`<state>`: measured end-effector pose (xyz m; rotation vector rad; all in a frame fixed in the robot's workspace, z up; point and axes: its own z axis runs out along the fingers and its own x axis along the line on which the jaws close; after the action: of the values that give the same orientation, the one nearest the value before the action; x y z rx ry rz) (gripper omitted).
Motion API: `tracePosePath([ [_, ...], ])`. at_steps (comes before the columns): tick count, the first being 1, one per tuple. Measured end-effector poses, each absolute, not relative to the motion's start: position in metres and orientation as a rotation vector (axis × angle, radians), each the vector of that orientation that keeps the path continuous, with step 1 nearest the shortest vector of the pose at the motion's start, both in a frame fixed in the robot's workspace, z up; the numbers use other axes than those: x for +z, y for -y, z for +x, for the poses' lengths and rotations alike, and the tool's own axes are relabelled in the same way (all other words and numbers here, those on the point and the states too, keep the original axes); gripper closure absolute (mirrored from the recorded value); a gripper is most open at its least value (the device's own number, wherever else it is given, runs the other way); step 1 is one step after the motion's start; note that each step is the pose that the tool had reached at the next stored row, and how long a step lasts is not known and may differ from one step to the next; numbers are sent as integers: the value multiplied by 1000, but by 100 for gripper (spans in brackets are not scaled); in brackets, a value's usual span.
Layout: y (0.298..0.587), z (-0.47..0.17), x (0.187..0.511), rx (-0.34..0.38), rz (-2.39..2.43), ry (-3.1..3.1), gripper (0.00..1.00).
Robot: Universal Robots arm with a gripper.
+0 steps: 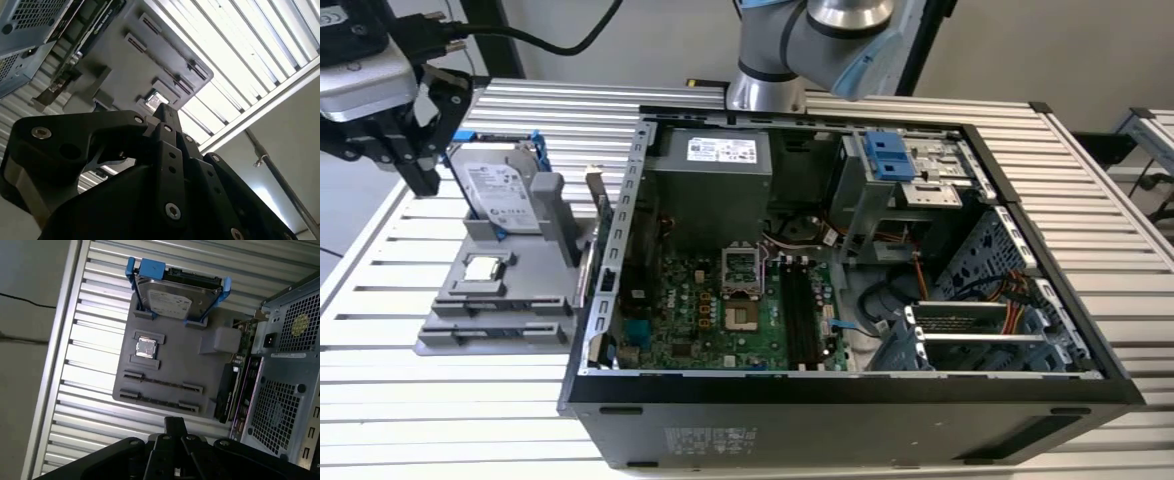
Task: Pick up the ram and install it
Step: 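Pick up the ram and move it above insertion slot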
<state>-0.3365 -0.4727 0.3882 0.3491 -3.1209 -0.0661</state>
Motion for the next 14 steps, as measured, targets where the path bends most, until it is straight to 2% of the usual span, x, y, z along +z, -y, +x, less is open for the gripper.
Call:
tracePosePath([
  [14,473,-337,389,-59,632,3072,100],
])
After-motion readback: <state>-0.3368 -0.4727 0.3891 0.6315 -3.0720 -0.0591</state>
